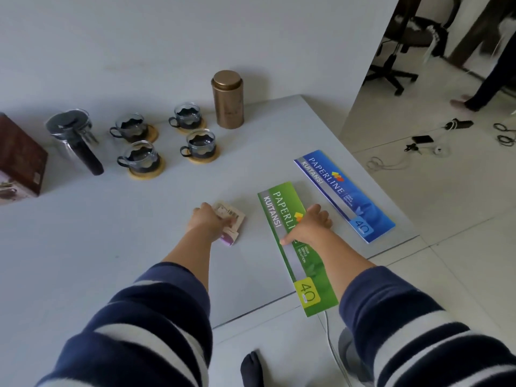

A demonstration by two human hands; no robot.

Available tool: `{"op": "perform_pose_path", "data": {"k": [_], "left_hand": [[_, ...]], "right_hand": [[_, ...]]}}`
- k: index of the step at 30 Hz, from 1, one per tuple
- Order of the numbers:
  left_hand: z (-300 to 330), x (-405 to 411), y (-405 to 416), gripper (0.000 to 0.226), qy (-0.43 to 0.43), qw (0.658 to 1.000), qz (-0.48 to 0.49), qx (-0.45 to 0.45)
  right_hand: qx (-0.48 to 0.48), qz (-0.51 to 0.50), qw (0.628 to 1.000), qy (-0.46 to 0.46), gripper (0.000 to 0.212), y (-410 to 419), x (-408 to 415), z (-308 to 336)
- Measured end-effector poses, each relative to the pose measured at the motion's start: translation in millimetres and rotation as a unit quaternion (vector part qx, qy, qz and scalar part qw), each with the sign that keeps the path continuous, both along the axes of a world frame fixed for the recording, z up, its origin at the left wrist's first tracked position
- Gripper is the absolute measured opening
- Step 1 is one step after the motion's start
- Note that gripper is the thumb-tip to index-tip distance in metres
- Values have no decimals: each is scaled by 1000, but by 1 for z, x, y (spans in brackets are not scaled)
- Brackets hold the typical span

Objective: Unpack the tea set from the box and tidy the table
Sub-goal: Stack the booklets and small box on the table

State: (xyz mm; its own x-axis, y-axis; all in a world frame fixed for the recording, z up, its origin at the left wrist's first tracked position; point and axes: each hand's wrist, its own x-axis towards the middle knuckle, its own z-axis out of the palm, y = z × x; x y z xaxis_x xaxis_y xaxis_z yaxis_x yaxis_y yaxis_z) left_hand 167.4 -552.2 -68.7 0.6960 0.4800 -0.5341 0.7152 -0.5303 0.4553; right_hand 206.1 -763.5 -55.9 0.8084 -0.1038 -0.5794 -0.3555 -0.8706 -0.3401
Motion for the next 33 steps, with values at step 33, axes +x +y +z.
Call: {"op": "perform_pose_path", "data": {"k": [33], "left_hand": [[18,185,-68,33,-170,921,175,-304]], "right_hand": [[-95,16,995,16,90,-67,167,4]]}}
